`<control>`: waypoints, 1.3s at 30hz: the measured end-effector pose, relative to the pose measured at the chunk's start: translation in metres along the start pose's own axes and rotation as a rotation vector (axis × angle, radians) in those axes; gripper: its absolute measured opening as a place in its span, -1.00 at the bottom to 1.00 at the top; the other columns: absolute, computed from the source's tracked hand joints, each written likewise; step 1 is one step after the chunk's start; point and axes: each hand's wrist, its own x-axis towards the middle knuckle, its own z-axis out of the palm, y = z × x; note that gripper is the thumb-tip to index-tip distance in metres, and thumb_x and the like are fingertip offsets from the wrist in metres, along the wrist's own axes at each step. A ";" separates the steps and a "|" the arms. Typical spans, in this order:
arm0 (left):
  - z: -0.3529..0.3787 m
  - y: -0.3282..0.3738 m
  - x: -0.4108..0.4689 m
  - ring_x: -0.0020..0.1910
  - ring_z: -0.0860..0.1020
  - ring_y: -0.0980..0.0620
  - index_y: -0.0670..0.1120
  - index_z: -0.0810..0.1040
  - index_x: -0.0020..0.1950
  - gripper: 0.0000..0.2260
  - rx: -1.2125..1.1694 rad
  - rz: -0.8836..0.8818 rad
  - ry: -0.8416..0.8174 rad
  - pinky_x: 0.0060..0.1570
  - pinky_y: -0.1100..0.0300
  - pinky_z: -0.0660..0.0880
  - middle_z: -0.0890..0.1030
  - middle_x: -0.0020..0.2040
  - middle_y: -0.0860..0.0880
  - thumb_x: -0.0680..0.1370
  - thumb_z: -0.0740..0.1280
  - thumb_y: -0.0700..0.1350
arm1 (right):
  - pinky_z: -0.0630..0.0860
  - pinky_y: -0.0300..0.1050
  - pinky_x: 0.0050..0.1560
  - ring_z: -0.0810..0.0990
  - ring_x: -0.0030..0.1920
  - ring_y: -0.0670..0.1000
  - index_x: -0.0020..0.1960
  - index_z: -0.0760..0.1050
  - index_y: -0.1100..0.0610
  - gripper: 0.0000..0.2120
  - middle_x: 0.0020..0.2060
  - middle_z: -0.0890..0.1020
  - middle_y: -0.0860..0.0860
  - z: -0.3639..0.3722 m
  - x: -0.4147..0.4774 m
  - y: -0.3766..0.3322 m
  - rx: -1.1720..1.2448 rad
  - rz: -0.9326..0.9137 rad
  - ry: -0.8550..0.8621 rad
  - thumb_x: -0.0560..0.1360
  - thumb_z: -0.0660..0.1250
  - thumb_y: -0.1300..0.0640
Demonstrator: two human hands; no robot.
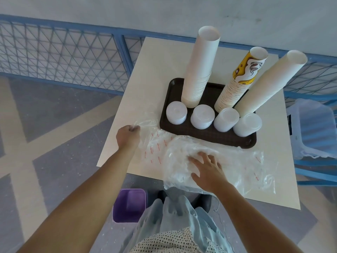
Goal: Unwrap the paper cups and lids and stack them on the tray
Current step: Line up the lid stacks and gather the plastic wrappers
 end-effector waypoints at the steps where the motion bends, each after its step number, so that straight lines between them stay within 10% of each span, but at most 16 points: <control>1: -0.002 0.000 0.000 -0.34 0.23 -0.05 -0.05 0.21 -0.35 -0.68 -0.009 0.007 0.006 -0.32 0.09 0.19 0.26 -0.37 -0.04 0.51 0.30 -0.12 | 0.25 0.30 0.53 0.13 0.56 0.18 0.60 0.10 -0.31 -0.38 0.59 0.07 -0.04 0.000 0.000 0.000 0.000 -0.002 0.004 0.60 0.25 -0.22; 13: -0.084 0.002 -0.006 -0.25 0.43 -0.22 -0.14 0.38 -0.27 -0.67 0.061 0.128 0.296 -0.13 -0.17 0.48 0.41 -0.34 -0.08 0.61 0.29 0.01 | 0.18 0.32 0.57 0.10 0.58 0.19 0.61 0.08 -0.29 -0.37 0.61 0.03 -0.03 0.003 -0.003 0.003 0.002 -0.017 0.012 0.62 0.26 -0.16; 20: -0.105 0.070 -0.084 -0.18 0.46 0.12 -0.17 0.64 0.11 -0.88 0.123 0.815 0.262 -0.13 0.22 0.36 0.59 -0.08 0.03 0.59 0.41 -0.18 | 0.49 0.18 0.36 0.45 0.41 0.17 0.40 0.52 0.03 -0.62 0.52 0.33 0.09 -0.019 -0.003 -0.012 0.163 -0.037 0.394 0.59 0.37 0.04; 23: -0.077 0.092 -0.121 -0.23 0.45 0.24 -0.14 0.66 0.18 -0.77 0.151 1.041 0.132 -0.15 0.34 0.39 0.52 -0.12 0.21 0.53 0.43 -0.22 | 0.59 -0.03 0.08 0.60 0.17 -0.01 0.25 0.62 0.09 -0.67 0.30 0.52 0.06 -0.053 -0.010 -0.033 0.702 -0.056 0.628 0.58 0.35 -0.06; 27: -0.020 0.101 -0.164 -0.10 0.65 -0.01 0.07 0.62 0.31 -0.68 0.494 1.100 -0.297 -0.13 0.07 0.62 0.66 0.06 0.05 0.56 0.43 -0.11 | 0.59 0.12 0.12 0.64 0.19 0.16 0.40 0.54 0.15 -0.42 0.30 0.60 0.26 -0.112 -0.026 -0.046 1.782 -0.176 0.209 0.59 0.26 -0.26; 32: 0.016 0.083 -0.192 0.04 0.52 0.09 0.06 0.61 0.29 -0.62 0.538 1.181 -0.620 0.00 0.07 0.58 0.56 0.12 0.11 0.58 0.37 0.24 | 0.62 0.11 -0.16 0.67 -0.24 0.20 0.08 0.62 0.34 -0.83 -0.13 0.69 0.31 -0.125 -0.041 -0.025 1.505 0.053 0.360 0.65 0.35 0.22; 35: 0.013 0.064 -0.164 0.15 0.51 0.06 0.02 0.64 0.23 -0.65 0.250 1.073 -0.370 0.19 0.17 0.46 0.52 0.16 0.07 0.61 0.32 0.21 | 0.49 -0.09 -0.44 0.51 -0.53 0.04 0.04 0.64 0.24 -0.85 -0.22 0.74 0.08 -0.110 -0.043 0.001 1.384 0.217 0.409 0.68 0.28 0.26; 39: 0.030 0.027 -0.118 0.36 0.38 -0.17 0.11 0.40 0.49 -0.52 0.446 0.799 -0.185 0.34 -0.03 0.42 0.33 0.47 -0.12 0.59 0.37 0.15 | 0.33 -0.19 -0.55 0.33 -0.59 -0.04 0.03 0.67 0.10 -0.83 -0.20 0.76 -0.02 -0.078 -0.046 0.040 1.158 0.324 0.196 0.69 0.31 0.13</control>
